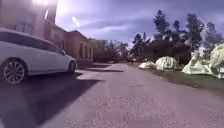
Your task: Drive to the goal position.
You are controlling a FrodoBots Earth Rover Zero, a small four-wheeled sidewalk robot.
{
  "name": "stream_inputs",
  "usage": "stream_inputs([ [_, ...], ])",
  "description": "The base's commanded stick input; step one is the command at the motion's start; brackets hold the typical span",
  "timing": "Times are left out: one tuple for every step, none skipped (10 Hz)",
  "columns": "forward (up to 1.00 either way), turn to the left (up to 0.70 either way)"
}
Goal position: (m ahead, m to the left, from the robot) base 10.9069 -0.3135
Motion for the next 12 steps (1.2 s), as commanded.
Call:
stream_inputs([
  [0.7, 0.07],
  [0.7, 0.07],
  [0.7, 0.07],
  [0.7, 0.07],
  [0.7, 0.07],
  [0.7, 0.07],
  [0.7, 0.07],
  [0.7, 0.04],
  [0.7, -0.13],
  [0.7, -0.22],
  [0.7, 0.07],
  [0.7, 0.07],
])
